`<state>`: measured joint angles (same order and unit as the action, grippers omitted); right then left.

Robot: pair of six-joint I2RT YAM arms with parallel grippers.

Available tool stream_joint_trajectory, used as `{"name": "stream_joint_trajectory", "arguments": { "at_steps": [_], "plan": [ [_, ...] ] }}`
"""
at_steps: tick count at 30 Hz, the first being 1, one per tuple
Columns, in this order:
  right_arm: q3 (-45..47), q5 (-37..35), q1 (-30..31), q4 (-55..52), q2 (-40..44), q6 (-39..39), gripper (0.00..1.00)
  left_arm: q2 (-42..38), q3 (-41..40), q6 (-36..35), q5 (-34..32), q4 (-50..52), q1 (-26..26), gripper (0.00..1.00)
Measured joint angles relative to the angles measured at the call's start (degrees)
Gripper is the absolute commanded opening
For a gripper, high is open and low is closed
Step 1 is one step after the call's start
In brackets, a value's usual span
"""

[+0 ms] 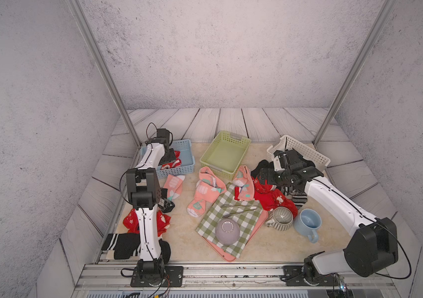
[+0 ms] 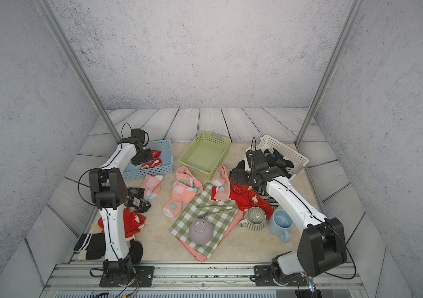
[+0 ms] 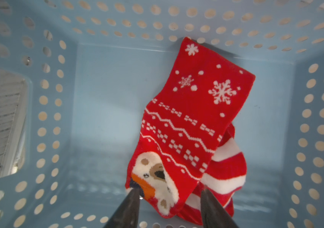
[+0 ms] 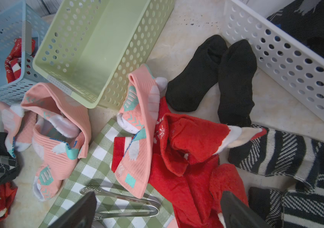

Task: Sort the socks into the basket by color
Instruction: Place the sock in the bin, then pick up the sock from the center of the board.

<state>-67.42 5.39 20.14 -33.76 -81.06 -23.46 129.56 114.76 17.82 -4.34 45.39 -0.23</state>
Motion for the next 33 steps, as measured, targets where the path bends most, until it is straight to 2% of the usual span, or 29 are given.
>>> {"name": "stream_joint_trajectory", "arguments": {
  "at_steps": [5,11,14,18,26,33],
  "plan": [
    [0.0,0.0,0.0,-0.4,0.0,0.1,0.99,-6.9,-4.4,0.0,2.8,-2.1,0.1,0.55],
    [-0.2,0.0,0.0,-1.4,-1.7,0.2,0.99,-21.0,-10.2,-0.6,5.0,-6.9,-1.5,0.55],
    [-0.2,0.0,0.0,-1.6,-3.2,0.6,0.89,-27.7,-15.2,-1.1,5.6,-9.7,-4.3,0.55],
    [-0.1,0.0,0.4,-1.1,-5.2,1.0,0.70,-34.2,-23.6,-1.1,6.6,-11.8,-8.9,0.55],
    [-0.5,-0.4,2.1,0.6,-12.5,2.2,0.67,-43.5,-37.8,0.4,9.3,-13.7,-14.6,0.55],
    [-1.2,-1.4,2.7,1.3,-16.4,2.6,0.49,-51.8,-43.8,2.2,12.0,-16.0,-16.8,0.55]
  ]
}}
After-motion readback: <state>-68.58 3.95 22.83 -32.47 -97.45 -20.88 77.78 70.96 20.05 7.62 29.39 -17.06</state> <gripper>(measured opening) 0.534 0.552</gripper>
